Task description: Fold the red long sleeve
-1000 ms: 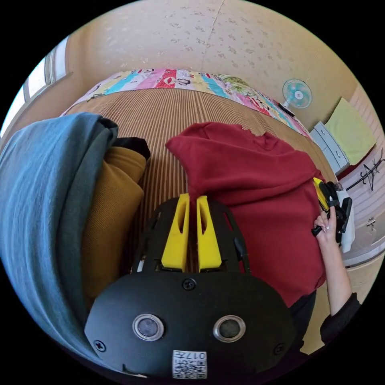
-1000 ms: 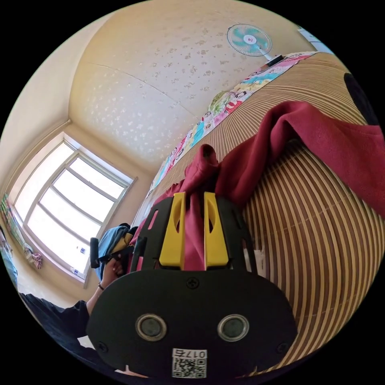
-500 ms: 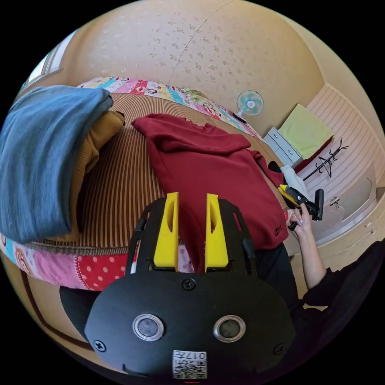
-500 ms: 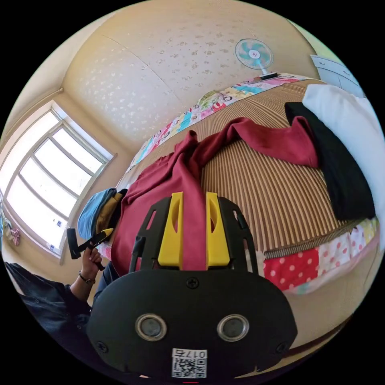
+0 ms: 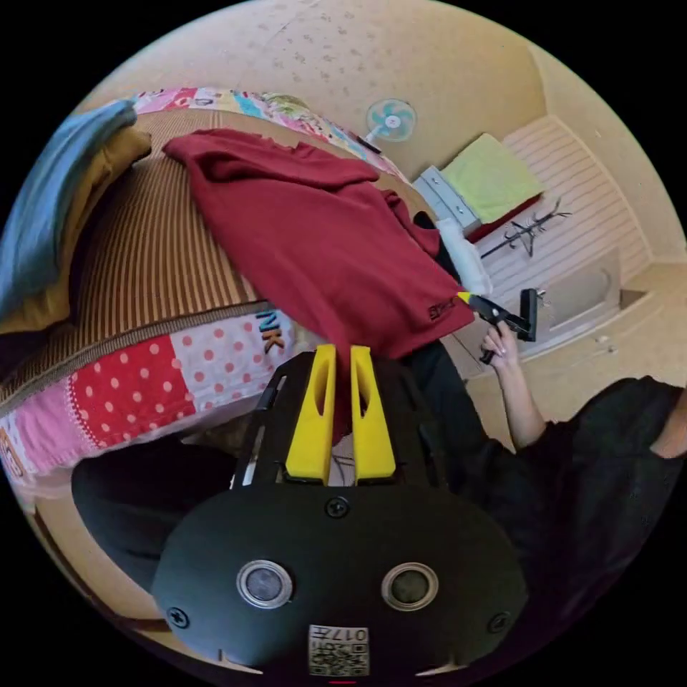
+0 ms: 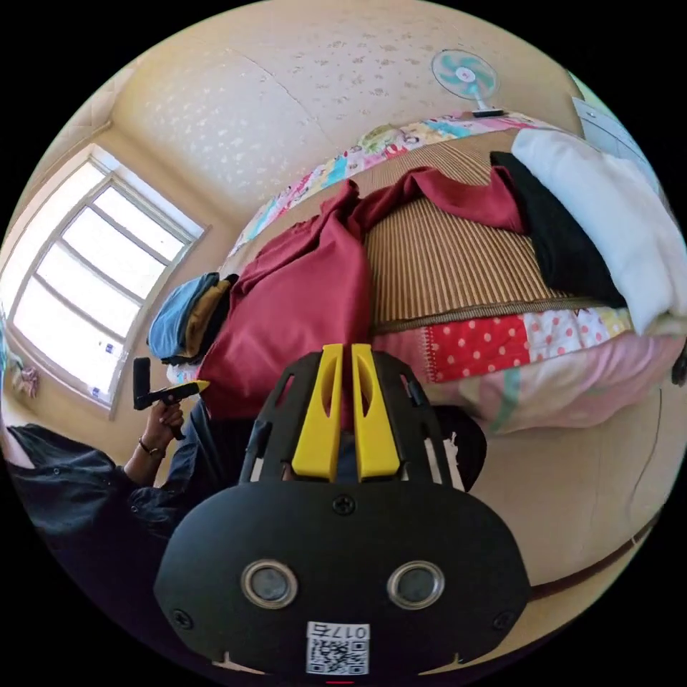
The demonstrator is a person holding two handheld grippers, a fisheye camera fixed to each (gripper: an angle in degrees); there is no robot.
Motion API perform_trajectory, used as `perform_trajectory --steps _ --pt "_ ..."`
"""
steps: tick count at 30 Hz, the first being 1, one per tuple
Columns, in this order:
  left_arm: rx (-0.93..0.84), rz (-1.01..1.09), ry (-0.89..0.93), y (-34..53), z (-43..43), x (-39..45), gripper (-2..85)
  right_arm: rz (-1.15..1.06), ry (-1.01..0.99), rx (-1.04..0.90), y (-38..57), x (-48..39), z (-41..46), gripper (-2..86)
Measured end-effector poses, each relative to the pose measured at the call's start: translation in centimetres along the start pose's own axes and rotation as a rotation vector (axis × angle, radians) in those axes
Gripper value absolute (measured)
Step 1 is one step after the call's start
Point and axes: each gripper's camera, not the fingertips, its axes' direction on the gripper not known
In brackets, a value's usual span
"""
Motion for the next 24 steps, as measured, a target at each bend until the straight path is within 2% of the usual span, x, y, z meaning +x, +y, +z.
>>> perform_trajectory --steps 2,4,5,6,7,9,12,18,22,24 --pt "0.113 0.093 0.145 0.9 -4.8 -1.3 4.0 -0.061 -0.038 0.028 0.1 -1.6 -0.7 2.9" --pt "0.119 -0.016 0.234 1.9 -6.4 -5.0 4.0 0.005 0.159 -0.166 0.1 -0.9 2.4 2.8" --pt "0.061 -0.183 0.18 2.7 -6.5 -7.7 3.9 0.039 0.215 -0.24 0.1 -0.5 3.6 2.8" --pt "0.024 -0.26 0.122 3.2 -6.3 -8.6 3.9 0.064 0.236 -0.354 0.4 -0.3 5.8 2.8" --pt "-0.033 -0.371 0.005 4.1 -5.9 -9.5 3.8 0.055 0.205 -0.384 0.6 -0.6 6.7 2.9" --pt "-0.074 -0.391 -0.062 4.5 -5.0 -9.0 3.7 0.025 0.121 -0.402 1.2 -2.5 8.7 3.0" --pt "-0.093 -0.408 -0.172 4.6 -4.0 -7.5 4.1 0.044 0.215 -0.428 0.6 -3.5 9.9 3.5" --pt "0.054 -0.504 -0.188 4.8 -7.1 -7.3 4.9 0.293 0.367 -0.23 -4.3 0.1 6.7 6.0" --pt "0.205 -0.495 -0.245 5.0 -11.0 -6.0 2.0 0.461 0.266 0.02 -9.3 3.7 3.9 9.3" --pt "0.234 -0.492 -0.248 4.9 -12.0 -5.8 1.2 0.481 0.307 0.063 -12.2 4.5 4.1 10.7"
